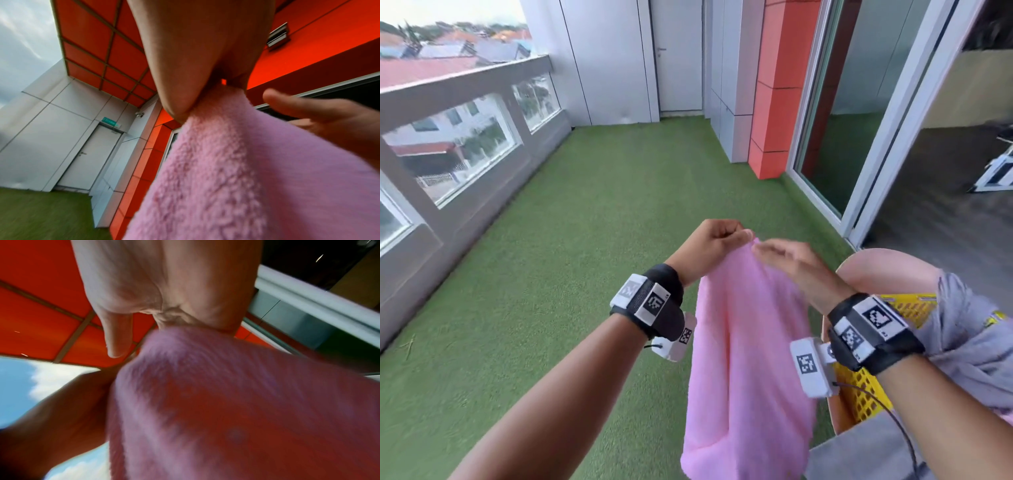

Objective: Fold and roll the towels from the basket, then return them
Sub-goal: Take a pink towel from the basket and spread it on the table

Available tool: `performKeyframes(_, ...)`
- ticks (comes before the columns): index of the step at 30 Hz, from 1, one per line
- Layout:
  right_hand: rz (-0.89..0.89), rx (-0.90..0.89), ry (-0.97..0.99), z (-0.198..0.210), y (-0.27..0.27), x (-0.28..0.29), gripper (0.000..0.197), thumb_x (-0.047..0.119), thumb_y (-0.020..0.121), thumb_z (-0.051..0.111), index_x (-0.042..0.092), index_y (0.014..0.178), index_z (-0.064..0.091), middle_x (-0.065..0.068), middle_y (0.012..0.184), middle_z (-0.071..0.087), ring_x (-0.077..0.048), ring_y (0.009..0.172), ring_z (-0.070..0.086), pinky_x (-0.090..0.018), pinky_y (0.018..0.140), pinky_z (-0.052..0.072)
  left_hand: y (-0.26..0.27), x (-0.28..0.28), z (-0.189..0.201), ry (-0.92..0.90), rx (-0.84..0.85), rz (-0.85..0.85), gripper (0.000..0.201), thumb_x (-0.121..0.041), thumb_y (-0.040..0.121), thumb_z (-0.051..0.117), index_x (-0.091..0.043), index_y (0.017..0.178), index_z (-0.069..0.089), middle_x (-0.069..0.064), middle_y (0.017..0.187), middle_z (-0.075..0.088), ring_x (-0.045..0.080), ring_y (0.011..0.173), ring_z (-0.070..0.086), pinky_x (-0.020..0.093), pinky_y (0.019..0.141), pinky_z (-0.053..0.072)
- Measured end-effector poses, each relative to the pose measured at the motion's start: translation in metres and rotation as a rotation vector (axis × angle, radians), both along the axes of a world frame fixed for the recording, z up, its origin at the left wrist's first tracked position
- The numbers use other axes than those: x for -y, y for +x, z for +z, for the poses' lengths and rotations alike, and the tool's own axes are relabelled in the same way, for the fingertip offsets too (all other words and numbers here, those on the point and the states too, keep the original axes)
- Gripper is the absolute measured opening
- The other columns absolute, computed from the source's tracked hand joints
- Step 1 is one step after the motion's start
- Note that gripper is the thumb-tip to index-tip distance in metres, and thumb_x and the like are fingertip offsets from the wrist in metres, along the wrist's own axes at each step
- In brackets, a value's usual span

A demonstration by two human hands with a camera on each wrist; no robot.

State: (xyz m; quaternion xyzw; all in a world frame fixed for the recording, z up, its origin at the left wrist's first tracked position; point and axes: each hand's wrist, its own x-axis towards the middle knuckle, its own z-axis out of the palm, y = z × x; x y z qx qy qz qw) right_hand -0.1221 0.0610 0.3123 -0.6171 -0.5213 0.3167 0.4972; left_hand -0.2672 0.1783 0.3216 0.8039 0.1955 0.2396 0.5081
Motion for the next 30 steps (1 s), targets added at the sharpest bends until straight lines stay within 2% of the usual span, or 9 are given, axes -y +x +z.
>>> performKeyframes(2,0.064,0.01,-0.008,-0.001,-0.006,0.0,0.036,0.04,0.088,0.064,0.008,0.071,0.061,0.0,0.07,0.055,-0.012,0.065,0.05,-0.031,0.066,0.036,0.006,0.003,0.002,0.002,-0.006,-0.047,0.035,-0.022,0.098,0.053,0.007,0.078,0.053,0.007,0.066,0.04,0.016,0.057,0.031,0.026,0.048,0.025)
performKeyframes(5,-0.081,-0.196,0.159,0.012,0.019,0.0,0.038,0.042,0.082,0.069,0.006,0.093,0.074,-0.013,0.094,0.072,-0.025,0.092,0.063,-0.046,0.096,0.043,-0.001,0.003,-0.008,-0.078,-0.009,-0.098,0.048,-0.038,0.096,0.054,0.007,0.079,0.05,0.007,0.073,0.044,0.02,0.065,0.037,0.035,0.054,0.029)
performKeyframes(7,-0.246,-0.327,0.244,0.018,0.039,0.003,0.04,0.049,0.065,0.079,0.015,0.085,0.076,-0.001,0.087,0.071,-0.019,0.093,0.061,-0.044,0.102,0.038,-0.01,0.001,-0.015,-0.101,-0.018,-0.087,0.044,-0.04,0.095,0.054,-0.002,0.075,0.053,0.007,0.071,0.047,0.021,0.065,0.041,0.036,0.055,0.032)
performKeyframes(10,-0.111,-0.296,0.139,0.009,0.033,0.003,0.034,0.044,0.069,0.073,0.013,0.083,0.072,-0.004,0.083,0.064,-0.02,0.085,0.057,-0.04,0.085,0.034,-0.009,-0.004,-0.012,-0.049,0.003,-0.023,0.051,-0.041,0.095,0.055,0.004,0.074,0.044,0.007,0.07,0.04,0.023,0.06,0.033,0.043,0.049,0.027)
performKeyframes(14,0.112,-0.102,-0.031,-0.004,0.004,0.004,0.069,0.059,0.077,0.069,-0.009,0.086,0.058,-0.01,0.079,0.054,-0.023,0.072,0.047,-0.038,0.062,0.032,0.011,0.002,0.005,0.007,0.005,-0.068,0.052,-0.034,0.097,0.053,0.012,0.075,0.042,0.008,0.067,0.036,0.021,0.056,0.026,0.039,0.047,0.019)
performKeyframes(18,-0.021,-0.408,0.163,0.016,0.027,0.014,0.025,0.024,0.087,0.062,0.0,0.085,0.068,-0.011,0.08,0.067,-0.017,0.076,0.062,-0.026,0.072,0.044,0.013,0.013,-0.009,-0.044,-0.048,-0.14,0.069,-0.053,0.095,0.047,0.013,0.078,0.049,0.009,0.068,0.042,0.021,0.058,0.034,0.036,0.047,0.023)
performKeyframes(22,-0.201,-0.398,0.211,0.008,0.043,0.009,0.018,0.028,0.069,0.076,0.015,0.068,0.064,0.0,0.067,0.052,-0.014,0.069,0.048,-0.03,0.07,0.034,0.01,0.008,-0.02,-0.051,-0.045,-0.086,0.062,-0.051,0.093,0.052,0.009,0.081,0.048,0.007,0.071,0.041,0.02,0.062,0.036,0.042,0.049,0.03)
performKeyframes(27,0.107,-0.108,-0.036,-0.014,0.008,0.004,0.037,0.036,0.087,0.064,0.002,0.075,0.056,-0.007,0.071,0.05,-0.014,0.064,0.046,-0.027,0.058,0.036,0.023,0.008,-0.003,-0.005,-0.008,-0.073,0.043,-0.028,0.098,0.053,0.005,0.071,0.048,0.005,0.062,0.035,0.011,0.049,0.029,0.023,0.044,0.025)
performKeyframes(30,-0.011,-0.299,0.113,0.001,0.028,0.004,0.024,0.019,0.092,0.058,-0.001,0.087,0.069,-0.011,0.083,0.066,-0.017,0.077,0.059,-0.028,0.074,0.044,0.018,0.008,-0.017,-0.084,-0.047,-0.125,0.047,-0.041,0.097,0.051,0.002,0.08,0.058,0.008,0.071,0.052,0.019,0.063,0.045,0.035,0.056,0.037)
